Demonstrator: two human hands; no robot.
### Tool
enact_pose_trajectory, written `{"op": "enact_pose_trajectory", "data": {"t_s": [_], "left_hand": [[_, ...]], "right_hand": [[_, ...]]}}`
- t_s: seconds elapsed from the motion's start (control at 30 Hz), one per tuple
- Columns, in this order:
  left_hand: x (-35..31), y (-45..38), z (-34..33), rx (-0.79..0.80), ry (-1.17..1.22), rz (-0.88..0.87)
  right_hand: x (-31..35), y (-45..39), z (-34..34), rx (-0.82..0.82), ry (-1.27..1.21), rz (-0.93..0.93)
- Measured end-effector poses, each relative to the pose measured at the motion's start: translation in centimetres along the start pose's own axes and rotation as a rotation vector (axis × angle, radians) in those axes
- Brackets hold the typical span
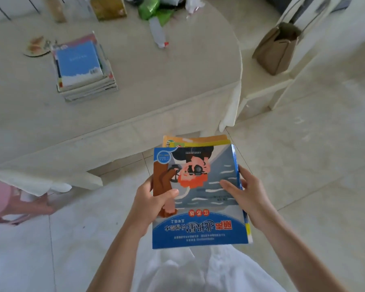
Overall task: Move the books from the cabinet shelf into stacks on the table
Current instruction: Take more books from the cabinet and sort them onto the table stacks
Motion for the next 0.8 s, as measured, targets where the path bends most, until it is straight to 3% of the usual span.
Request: {"op": "enact_pose_trajectory", "data": {"t_s": [0.23, 0.53, 0.8], "left_hand": [[-3.3, -4.6, 1.7, -0.135, 0.132, 0.076], [-6.4, -13.4, 7.3, -0.173, 0.185, 0.121], [-12.1, -23.0, 15.2, -0.163, 0.162, 0.061]], "right_hand": [[6.7, -7.8, -3.0, 0.113, 0.227, 0.065], [13.8, -15.9, -9.7, 0.185, 0.201, 0.087], [22.2, -23.1, -17.1, 0.170, 0.144, 0.136]]}}
Point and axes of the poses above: each hand's wrist, its own y-axis away from the middle knuckle, its own z-axis out of the back of the hand, x = y × z, the point moved 9 cm from there along -y, towards the middle knuckle, and after that the axes turned 6 degrees about -y, right-handed, at the moved point
